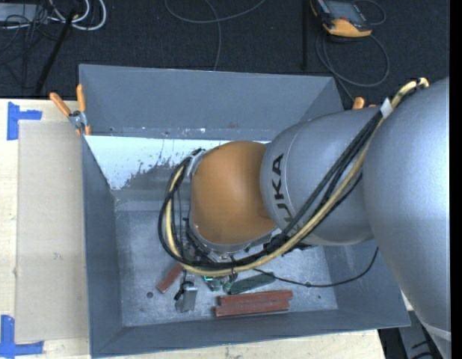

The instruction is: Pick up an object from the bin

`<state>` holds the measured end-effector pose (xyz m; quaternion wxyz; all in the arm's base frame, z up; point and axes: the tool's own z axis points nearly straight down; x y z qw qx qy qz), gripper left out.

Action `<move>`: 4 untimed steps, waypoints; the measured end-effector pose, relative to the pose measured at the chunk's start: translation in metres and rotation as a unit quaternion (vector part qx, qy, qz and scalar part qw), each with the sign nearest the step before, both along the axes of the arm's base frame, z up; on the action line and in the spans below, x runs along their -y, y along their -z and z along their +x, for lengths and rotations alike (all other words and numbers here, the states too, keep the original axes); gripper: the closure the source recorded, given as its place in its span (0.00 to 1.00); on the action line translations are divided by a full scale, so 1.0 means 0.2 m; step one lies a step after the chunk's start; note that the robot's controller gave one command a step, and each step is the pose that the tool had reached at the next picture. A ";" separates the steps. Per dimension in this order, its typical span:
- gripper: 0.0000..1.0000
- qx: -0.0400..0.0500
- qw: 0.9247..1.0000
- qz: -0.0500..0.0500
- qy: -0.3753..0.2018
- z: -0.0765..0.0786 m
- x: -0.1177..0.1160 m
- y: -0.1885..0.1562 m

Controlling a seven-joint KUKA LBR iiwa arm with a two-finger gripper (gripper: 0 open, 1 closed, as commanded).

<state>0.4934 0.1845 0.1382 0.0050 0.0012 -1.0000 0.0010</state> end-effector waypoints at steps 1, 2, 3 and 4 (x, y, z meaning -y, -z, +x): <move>0.00 0.001 0.999 0.000 -0.053 0.08 0.10 0.36; 1.00 0.003 0.999 0.001 -0.051 0.09 0.09 0.35; 1.00 0.009 0.991 0.003 -0.130 0.06 -0.04 -0.38; 0.00 0.005 0.992 0.002 -0.129 0.05 -0.03 -0.36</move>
Offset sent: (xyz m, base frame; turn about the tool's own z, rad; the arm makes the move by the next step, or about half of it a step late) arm 0.0182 -0.0176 -0.0682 -0.1061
